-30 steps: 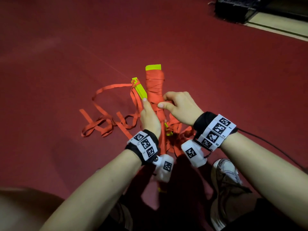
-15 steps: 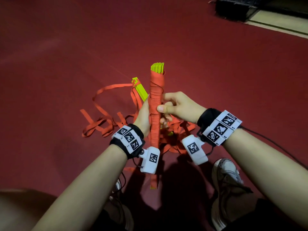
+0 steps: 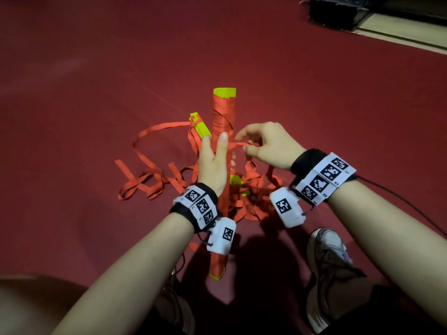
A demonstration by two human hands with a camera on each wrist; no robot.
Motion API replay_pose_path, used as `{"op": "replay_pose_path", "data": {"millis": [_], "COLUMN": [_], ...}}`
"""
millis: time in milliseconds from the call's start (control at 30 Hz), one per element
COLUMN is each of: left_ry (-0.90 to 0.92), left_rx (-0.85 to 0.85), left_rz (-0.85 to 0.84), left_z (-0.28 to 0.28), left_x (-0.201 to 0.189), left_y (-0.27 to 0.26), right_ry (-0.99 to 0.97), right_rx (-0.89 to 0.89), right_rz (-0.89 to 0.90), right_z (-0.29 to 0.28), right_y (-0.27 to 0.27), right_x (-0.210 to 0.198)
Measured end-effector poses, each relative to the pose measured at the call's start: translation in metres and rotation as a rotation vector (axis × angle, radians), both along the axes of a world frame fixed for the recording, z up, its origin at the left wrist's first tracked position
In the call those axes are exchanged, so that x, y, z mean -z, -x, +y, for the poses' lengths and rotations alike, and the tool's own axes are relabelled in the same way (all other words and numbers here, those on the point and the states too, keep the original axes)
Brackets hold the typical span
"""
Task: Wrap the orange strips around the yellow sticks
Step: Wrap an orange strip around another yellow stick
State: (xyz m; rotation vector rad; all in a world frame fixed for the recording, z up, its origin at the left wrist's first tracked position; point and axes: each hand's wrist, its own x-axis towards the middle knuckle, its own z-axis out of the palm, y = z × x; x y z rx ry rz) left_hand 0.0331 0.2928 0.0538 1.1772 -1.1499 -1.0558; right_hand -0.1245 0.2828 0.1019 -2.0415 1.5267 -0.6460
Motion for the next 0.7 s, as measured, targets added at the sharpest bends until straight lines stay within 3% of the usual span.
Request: {"op": "replay_pose_path", "data": {"millis": [100,200,367,467,533,633,700], "left_ry": [-0.049,-0.102,-0.161,-0.218,-0.230,-0.231,-0.279], "left_rx": [-0.072,-0.112,-0.101,0.021,0.112,0.279,0.394], "left_rz": [0.039,0.161,0.173,0.176,0.134,0.132,0.146], "left_z": [-0.012,-0.023,-0.028,-0.025,-0.017,-0.005,0.001], "left_x": [-0.004,-0.003,-0.003,0.000,-0.001,-0.005,-0.007], "left_y": [-0.009,-0.023,-0.030,-0.025,-0.019,-0.009,-0.001], "right_ry": [-0.015,-0.092,-0.202,-0.386,-0.412,-0.420,-0.333], "right_rx": [0.132,0.450,0.772,0.719,0.575,0.283,0.129], "right_rz": [0.058,0.166,0.086,-0.283,-0.432,-0.538,-0.467], "right_z": [-0.008,-0.019,-0.022,-0.022,-0.020,-0.015,-0.011], "right_y": [0.019,0.047,0.086,0.082,0.066,0.038,0.024], "right_x": [-0.006,-0.007,0.013,0.029,0.029,0.018,0.007]}}
